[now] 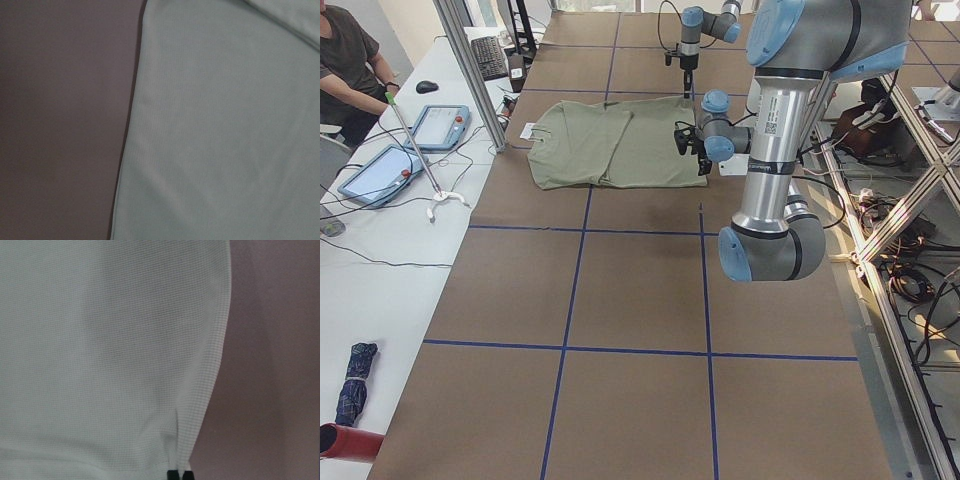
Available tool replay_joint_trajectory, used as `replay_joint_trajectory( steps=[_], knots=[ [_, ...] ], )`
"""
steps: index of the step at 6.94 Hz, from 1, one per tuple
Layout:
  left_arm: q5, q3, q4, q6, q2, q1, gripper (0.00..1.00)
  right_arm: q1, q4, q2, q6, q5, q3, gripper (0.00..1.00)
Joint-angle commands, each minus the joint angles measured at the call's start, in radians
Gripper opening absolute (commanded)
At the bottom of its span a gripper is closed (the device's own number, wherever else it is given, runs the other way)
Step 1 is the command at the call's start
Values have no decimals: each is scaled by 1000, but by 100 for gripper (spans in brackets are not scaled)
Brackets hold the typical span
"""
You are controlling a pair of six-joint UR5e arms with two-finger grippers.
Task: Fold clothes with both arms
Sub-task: 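Grasp both hem corners nearest the robot with both grippers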
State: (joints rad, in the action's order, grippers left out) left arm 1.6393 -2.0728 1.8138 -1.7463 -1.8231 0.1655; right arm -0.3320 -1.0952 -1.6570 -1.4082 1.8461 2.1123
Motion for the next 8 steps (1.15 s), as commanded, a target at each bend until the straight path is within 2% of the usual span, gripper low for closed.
replay_joint_trajectory(
  steps=[1, 4, 5, 7, 8],
  knots=[
    [-41, 60, -2, -27, -2, -41, 95, -1, 1, 0, 2, 5, 2, 0],
    [-41, 80, -4, -24, -2, -41, 86, -5, 1, 0, 2, 7, 2, 0],
    [-41, 85, -4, -27, -4, -43, 80, -7, 1, 0, 2, 7, 2, 0],
    [-39, 102, -2, -28, -8, -43, 58, -10, 1, 0, 2, 13, 2, 0],
    [-39, 100, -4, -28, -10, -41, 43, -15, 1, 0, 2, 15, 3, 0]
  ],
)
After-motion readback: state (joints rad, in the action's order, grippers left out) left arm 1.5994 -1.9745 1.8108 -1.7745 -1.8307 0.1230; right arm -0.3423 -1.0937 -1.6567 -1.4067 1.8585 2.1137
